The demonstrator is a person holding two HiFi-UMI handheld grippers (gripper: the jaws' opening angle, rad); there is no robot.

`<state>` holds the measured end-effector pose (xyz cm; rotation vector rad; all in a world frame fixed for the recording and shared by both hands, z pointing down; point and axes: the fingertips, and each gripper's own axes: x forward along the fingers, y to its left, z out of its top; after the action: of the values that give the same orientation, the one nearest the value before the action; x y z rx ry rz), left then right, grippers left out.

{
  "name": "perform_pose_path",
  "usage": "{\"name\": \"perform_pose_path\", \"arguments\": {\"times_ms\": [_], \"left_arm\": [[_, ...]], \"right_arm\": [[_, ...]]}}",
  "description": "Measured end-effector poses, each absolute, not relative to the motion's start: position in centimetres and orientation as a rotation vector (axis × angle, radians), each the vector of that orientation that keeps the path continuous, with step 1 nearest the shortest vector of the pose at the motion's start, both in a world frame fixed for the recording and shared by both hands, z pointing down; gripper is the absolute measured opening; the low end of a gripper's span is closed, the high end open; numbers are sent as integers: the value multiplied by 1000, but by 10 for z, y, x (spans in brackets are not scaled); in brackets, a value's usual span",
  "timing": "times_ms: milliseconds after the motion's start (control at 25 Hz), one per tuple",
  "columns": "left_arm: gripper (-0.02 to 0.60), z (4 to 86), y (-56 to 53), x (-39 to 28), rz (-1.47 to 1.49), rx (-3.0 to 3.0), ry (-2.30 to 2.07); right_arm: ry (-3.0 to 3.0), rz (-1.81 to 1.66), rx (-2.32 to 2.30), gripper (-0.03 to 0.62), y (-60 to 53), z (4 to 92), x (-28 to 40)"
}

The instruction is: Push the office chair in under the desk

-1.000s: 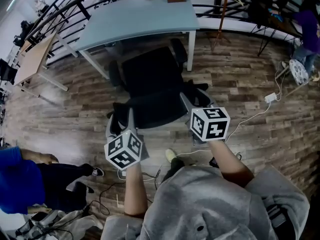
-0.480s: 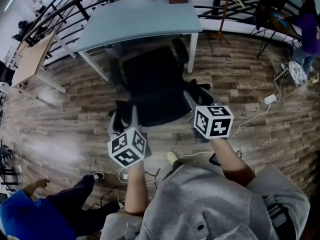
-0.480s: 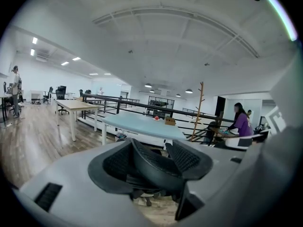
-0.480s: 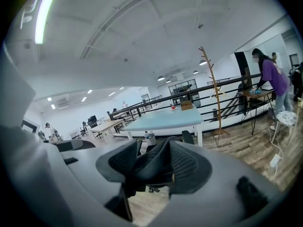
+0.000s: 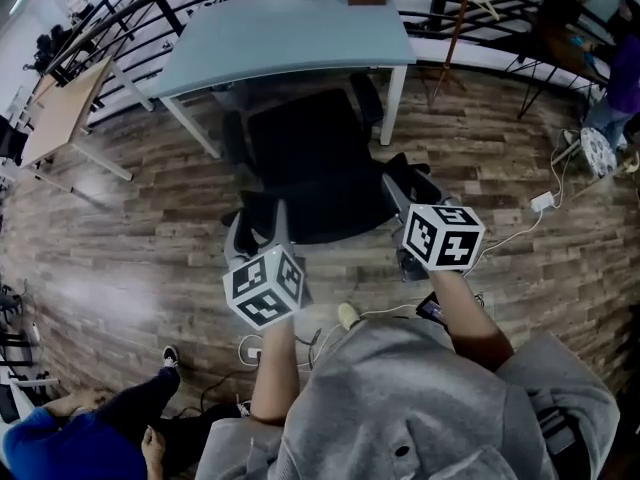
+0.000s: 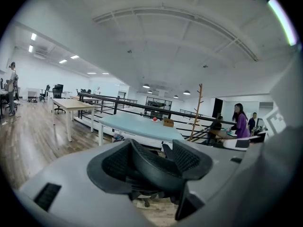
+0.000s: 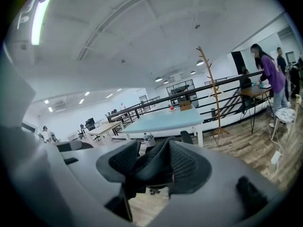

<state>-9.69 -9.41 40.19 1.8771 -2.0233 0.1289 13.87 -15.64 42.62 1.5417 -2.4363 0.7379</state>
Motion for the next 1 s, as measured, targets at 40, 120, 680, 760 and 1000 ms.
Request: {"name": "perform_pose_path", "arguments": {"times_ms": [40,120,680,760,1000], "left_arm": [[282,402,-96,-98,133,1880,-2023],[282,404,-99,-100,141,1887,-2023],[284,409,-142,-113,147,1892,-2009],[284,409,-150,-118,146,1891,-2014],[284,408,-167,-135,147,1906,-2004]], "right_arm": [[-2437,736,1542,220,-158,427,137],[-2436,731,1549,219,-160,429,135],[-2413,646,1623,192,-208,428,125],[-2415,638,1619,193,-215,427,120],[-2419,653,1643,192,-228,427,104]]}}
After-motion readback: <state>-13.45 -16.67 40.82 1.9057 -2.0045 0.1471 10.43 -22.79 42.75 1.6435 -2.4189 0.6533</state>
